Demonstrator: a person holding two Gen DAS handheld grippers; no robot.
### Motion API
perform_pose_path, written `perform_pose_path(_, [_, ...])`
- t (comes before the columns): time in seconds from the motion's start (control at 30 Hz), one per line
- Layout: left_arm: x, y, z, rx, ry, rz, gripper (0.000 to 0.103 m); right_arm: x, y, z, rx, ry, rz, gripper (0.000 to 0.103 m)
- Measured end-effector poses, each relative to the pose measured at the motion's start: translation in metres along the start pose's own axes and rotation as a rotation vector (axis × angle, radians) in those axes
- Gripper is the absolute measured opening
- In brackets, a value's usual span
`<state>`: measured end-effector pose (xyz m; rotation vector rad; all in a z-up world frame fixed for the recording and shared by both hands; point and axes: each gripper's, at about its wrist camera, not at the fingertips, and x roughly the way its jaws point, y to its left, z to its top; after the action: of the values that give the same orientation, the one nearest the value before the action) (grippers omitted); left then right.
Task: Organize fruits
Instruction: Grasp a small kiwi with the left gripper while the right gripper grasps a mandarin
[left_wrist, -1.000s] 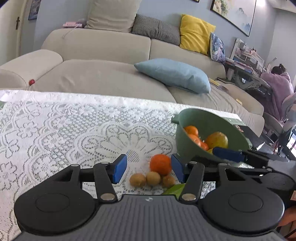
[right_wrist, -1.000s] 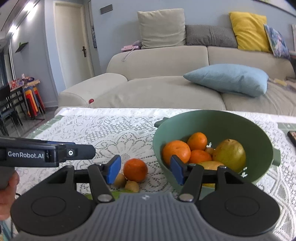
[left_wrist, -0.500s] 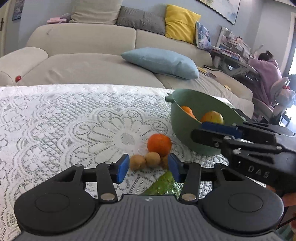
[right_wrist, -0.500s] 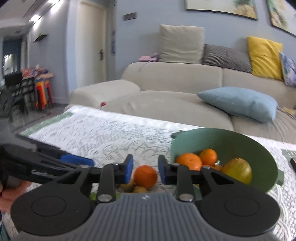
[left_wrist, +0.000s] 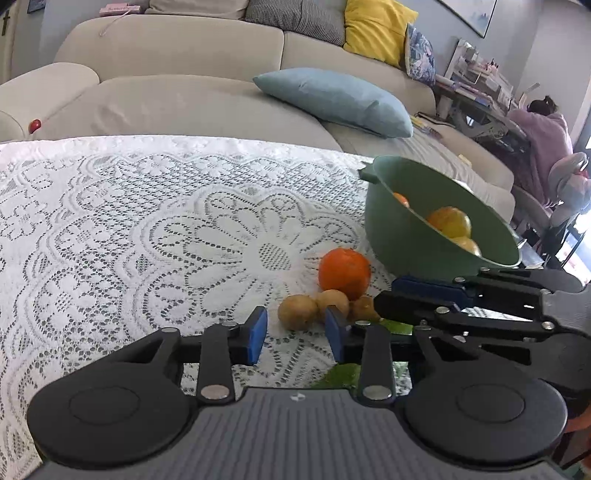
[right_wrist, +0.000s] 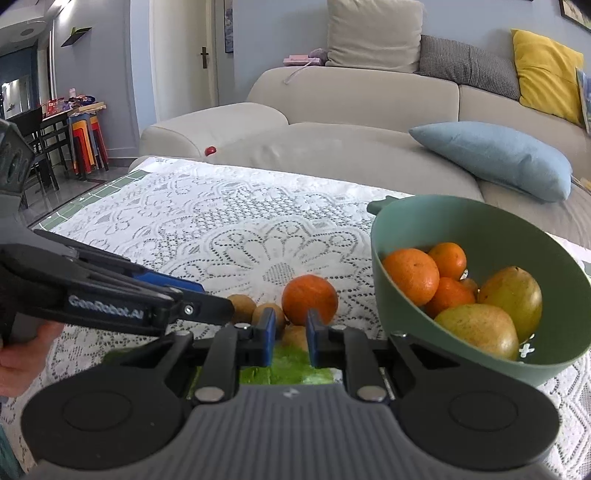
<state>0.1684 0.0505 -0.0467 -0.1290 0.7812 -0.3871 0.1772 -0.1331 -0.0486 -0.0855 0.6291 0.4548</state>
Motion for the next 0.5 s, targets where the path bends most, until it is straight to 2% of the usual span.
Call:
perform_pose_path(0.13, [0.005, -0.001, 0.001, 0.001, -0.013, -0.025, 0.037, 0.004, 0.000, 0.001, 0.020, 0.001, -0.008, 0.015])
perform_pose_path(0.37, [0.017, -0.002, -0.002, 0.016, 0.007, 0.007, 0.036, 0.007, -0.009, 0.000, 0.094, 0.005, -0.013, 0.020])
perform_pose_path(0.43, [0.018, 0.000, -0.002, 0.002, -0.004, 0.000, 0.036, 0.008, -0.011, 0.000, 0.125, 0.006, -0.010, 0.023])
perform_pose_path(0.5, [0.018, 0.000, -0.002, 0.001, -0.016, 0.000, 0.036, 0.009, -0.014, 0.000, 0.161, 0.005, -0.009, 0.032])
